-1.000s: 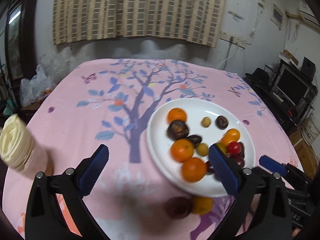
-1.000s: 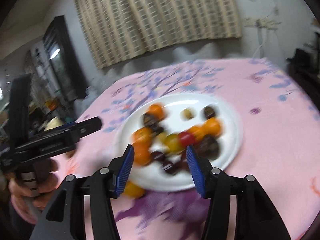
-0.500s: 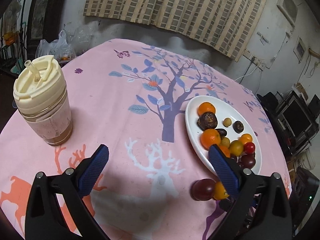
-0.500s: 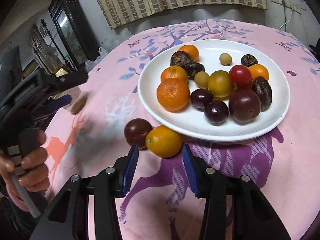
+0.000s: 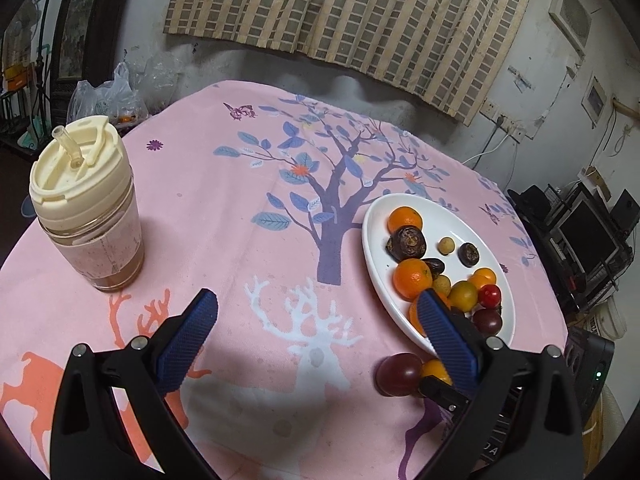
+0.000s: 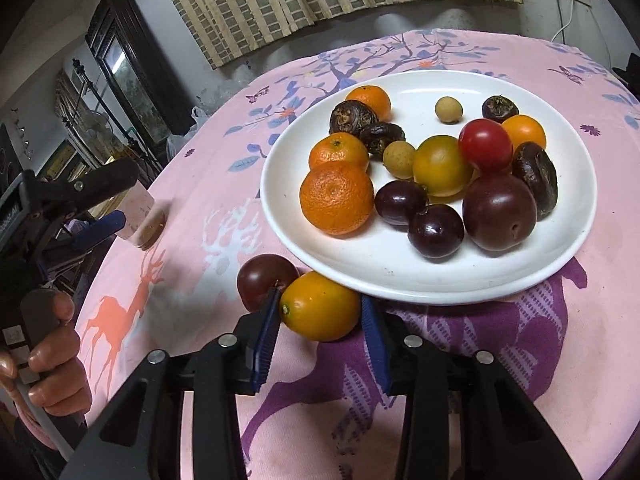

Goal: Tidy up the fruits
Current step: 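Grasp a yellow orange with the right tool while the left tool grasps a dark plum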

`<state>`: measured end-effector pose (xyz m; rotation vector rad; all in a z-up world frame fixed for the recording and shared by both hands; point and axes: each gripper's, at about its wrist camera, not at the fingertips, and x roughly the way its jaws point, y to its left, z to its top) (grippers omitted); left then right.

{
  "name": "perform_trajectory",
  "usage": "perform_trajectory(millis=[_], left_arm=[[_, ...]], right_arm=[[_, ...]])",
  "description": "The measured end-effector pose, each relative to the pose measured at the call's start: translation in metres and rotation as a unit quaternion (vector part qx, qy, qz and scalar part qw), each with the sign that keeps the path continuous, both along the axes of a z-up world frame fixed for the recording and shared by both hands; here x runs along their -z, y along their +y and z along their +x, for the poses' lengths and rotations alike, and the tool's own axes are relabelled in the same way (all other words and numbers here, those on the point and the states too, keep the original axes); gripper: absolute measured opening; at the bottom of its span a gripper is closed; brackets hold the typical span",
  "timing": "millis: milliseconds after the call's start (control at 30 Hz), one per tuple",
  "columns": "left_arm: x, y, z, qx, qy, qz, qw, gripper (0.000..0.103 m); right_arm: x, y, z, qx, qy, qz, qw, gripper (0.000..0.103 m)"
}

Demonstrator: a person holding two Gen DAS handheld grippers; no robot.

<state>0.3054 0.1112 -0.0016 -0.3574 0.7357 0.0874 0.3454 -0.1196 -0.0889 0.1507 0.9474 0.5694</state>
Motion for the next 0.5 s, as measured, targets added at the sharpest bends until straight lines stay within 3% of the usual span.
perform_trajectory(millis=[167, 300, 500], left_arm=[[0.008, -0.001, 0.005, -0.001, 0.017, 0.008, 0.9998, 0.098], [0.009, -0.004, 0.005, 0.005, 0.018, 0.022, 0.9996, 0.098], [0.018, -0.038, 0.005, 0.084, 0.023, 0.061, 0.9943, 0.098]], right_arm=[[-0.004, 0.0, -0.012, -0.018, 0.003, -0.007, 1.0, 0.04], [-0.019, -0.01, -0.024, -0.027, -0.003, 0.022, 0.999, 0.04], [-0.046, -0.061, -0.031, 0.043, -0.045, 0.07, 0.996, 0.04]])
